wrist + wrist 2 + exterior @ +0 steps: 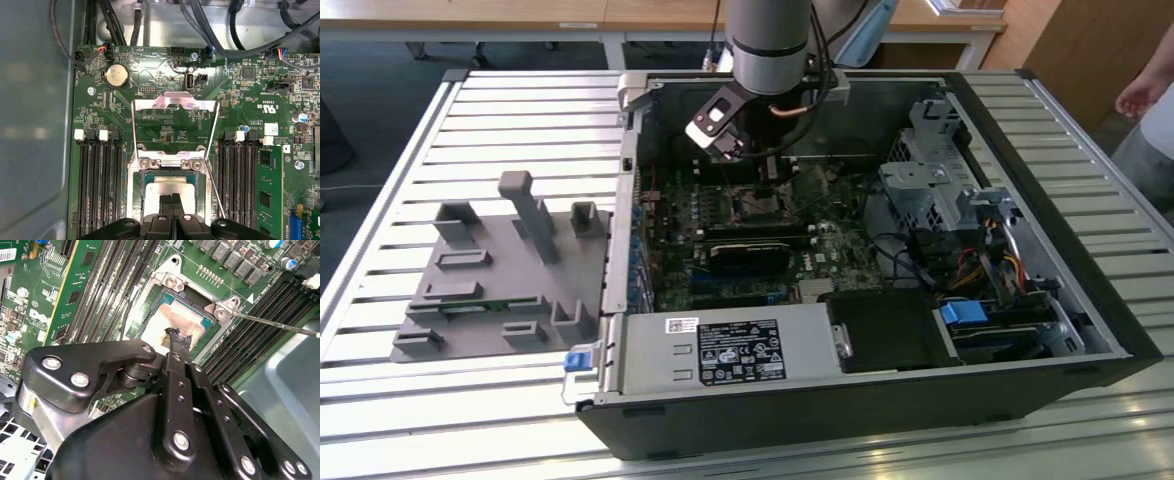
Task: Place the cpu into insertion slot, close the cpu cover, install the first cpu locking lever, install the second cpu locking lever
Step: 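Close the cpu cover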
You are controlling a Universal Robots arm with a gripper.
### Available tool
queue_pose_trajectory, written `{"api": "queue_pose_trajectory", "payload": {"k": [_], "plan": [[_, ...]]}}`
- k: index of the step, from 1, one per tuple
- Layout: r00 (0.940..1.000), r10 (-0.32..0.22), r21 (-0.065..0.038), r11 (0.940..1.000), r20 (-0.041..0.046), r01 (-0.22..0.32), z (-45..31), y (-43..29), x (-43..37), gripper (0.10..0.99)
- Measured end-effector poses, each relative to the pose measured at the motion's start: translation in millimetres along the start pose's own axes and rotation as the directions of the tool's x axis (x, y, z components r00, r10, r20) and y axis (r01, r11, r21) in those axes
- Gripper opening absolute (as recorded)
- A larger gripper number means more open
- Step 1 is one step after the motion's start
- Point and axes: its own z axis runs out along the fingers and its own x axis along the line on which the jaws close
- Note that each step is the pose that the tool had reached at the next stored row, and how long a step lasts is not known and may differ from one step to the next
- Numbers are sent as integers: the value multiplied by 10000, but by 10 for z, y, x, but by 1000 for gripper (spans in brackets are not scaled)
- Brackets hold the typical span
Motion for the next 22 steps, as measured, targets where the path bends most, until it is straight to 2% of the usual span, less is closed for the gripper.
{"api": "queue_pose_trajectory", "payload": {"k": [7, 9, 22], "plan": [[10000, 0, 2, 10000, 1, 0, -38, 2, -1, 106], [10000, 0, 8, 10000, 1, 0, -99, 5, -2, 106], [10000, 0, 16, 10000, 0, 0, -250, 13, -4, 106]]}}
